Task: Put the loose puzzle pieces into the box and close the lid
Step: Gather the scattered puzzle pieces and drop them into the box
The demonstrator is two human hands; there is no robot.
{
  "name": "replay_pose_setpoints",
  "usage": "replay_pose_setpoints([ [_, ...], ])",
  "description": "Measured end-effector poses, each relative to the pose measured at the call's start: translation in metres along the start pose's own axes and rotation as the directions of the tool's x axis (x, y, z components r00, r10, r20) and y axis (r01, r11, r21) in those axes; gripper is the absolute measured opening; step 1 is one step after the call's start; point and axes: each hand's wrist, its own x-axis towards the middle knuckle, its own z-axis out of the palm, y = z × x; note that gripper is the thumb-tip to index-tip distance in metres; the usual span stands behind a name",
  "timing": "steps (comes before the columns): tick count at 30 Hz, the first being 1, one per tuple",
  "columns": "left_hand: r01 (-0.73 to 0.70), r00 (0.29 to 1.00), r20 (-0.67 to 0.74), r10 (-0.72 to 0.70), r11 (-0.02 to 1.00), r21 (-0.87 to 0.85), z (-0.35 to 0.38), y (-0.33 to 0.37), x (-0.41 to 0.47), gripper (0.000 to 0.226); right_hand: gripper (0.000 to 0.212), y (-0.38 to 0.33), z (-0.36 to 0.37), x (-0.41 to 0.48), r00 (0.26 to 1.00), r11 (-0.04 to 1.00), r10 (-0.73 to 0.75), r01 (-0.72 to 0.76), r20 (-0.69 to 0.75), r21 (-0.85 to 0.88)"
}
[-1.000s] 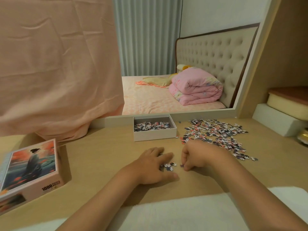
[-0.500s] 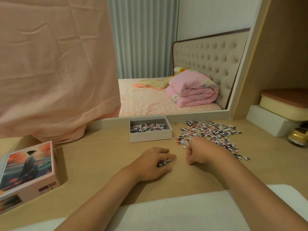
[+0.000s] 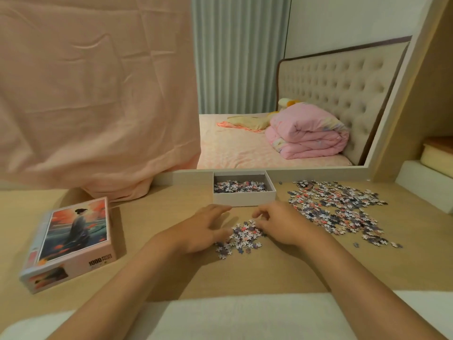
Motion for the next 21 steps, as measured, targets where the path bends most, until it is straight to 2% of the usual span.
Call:
replay_pose_setpoints([
  [2,0.033,0.999,0.017,-0.033,0.999,0.029,-0.005,-0.014,-0.01,0.071,0.029,-0.001,-0.002,0.003,0.997,1.0,-0.001,0.002,0.08,-0.016],
  [3,0.045,0.998,0.031,-0.048,0.996,0.071,-0.007,-0.019,-0.013,0.077,0.025,-0.001,-0.002,0.005,0.99,0.997,0.001,0.009,0.138,-0.072],
  [4,0.053,0.997,0.054,-0.06,0.991,0.12,-0.009,-0.025,-0.015,0.083,0.013,-0.002,0.0,0.007,0.984,0.992,-0.008,0.031,0.18,-0.125],
  [5,0.05,0.995,0.078,-0.064,0.986,0.161,-0.009,-0.029,-0.016,0.085,0.012,-0.005,0.001,0.008,0.977,0.984,-0.009,0.047,0.214,-0.174],
  [8,0.028,0.995,0.095,-0.044,0.986,0.164,-0.002,-0.03,-0.015,0.082,0.021,-0.011,0.006,0.013,0.968,0.983,-0.038,0.081,0.248,-0.168],
  [10,0.058,0.99,0.128,-0.059,0.998,0.018,0.008,-0.024,-0.012,0.081,0.037,-0.017,0.007,0.015,0.963,0.985,-0.075,0.111,0.259,-0.131],
  [14,0.079,0.993,0.105,-0.049,0.949,-0.305,0.019,-0.009,-0.001,0.074,0.045,-0.025,0.006,0.014,0.978,0.994,-0.095,0.103,0.185,-0.032],
  [16,0.091,0.995,0.084,-0.058,0.879,-0.468,0.013,-0.006,0.0,0.071,0.047,-0.025,0.001,0.011,0.975,0.989,-0.094,0.115,0.2,-0.092],
  [17,0.086,0.996,0.07,-0.059,0.864,-0.497,0.007,-0.006,-0.002,0.07,0.056,-0.023,-0.002,0.009,0.968,0.986,-0.069,0.103,0.243,-0.129],
  [18,0.076,0.997,0.051,-0.06,0.89,-0.45,-0.001,-0.008,-0.005,0.07,0.068,-0.022,-0.006,0.006,0.956,0.982,-0.038,0.09,0.292,-0.167],
  [19,0.071,0.997,0.036,-0.063,0.95,-0.305,-0.009,-0.012,-0.009,0.076,0.078,-0.02,-0.009,0.003,0.941,0.975,-0.007,0.082,0.34,-0.207],
  [20,0.086,0.996,0.039,-0.083,0.992,-0.093,-0.016,-0.016,-0.012,0.089,0.084,-0.02,-0.01,0.001,0.93,0.971,0.018,0.072,0.367,-0.23],
  [21,0.111,0.992,0.054,-0.117,0.988,0.107,-0.021,-0.018,-0.017,0.106,0.086,-0.018,-0.011,0.001,0.924,0.97,0.036,0.059,0.38,-0.234],
])
